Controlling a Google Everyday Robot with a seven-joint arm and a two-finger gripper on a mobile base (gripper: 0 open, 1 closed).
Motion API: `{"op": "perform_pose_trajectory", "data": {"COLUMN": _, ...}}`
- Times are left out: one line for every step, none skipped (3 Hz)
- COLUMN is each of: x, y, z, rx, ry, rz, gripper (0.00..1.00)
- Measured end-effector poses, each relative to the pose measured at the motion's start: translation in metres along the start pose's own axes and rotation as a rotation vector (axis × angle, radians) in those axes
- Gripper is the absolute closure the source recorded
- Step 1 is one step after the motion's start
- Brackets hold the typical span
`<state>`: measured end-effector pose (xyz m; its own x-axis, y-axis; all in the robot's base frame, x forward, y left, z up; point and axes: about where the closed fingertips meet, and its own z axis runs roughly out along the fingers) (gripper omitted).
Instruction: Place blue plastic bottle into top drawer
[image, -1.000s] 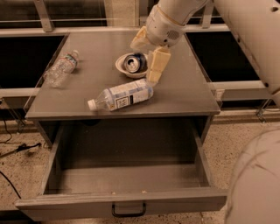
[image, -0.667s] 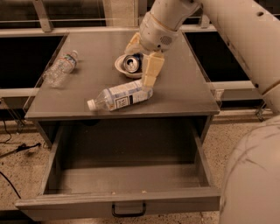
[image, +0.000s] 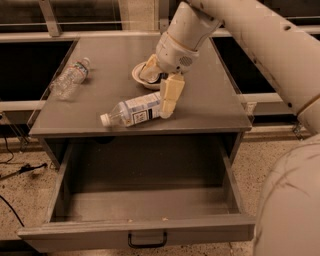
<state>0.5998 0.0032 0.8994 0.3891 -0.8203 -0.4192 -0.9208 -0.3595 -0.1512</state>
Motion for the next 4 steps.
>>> {"op": "perform_pose_trajectory", "data": {"x": 0.001, "y": 0.006, "z": 0.012, "rx": -0.029, "ry": -0.005, "rz": 0.001, "gripper": 0.25}}
{"op": "perform_pose_trajectory", "data": {"x": -0.002, "y": -0.006, "z": 0.024, "rx": -0.024, "ry": -0.017, "rz": -0.016, "gripper": 0.19}}
{"op": "perform_pose_trajectory", "data": {"x": -0.007, "y": -0.017, "z": 0.027, "rx": -0.010, "ry": -0.028, "rz": -0.030, "gripper": 0.19}}
{"op": "perform_pose_trajectory", "data": {"x": -0.010, "y": -0.022, "z": 0.033, "rx": -0.011, "ry": -0.036, "rz": -0.042, "gripper": 0.24}}
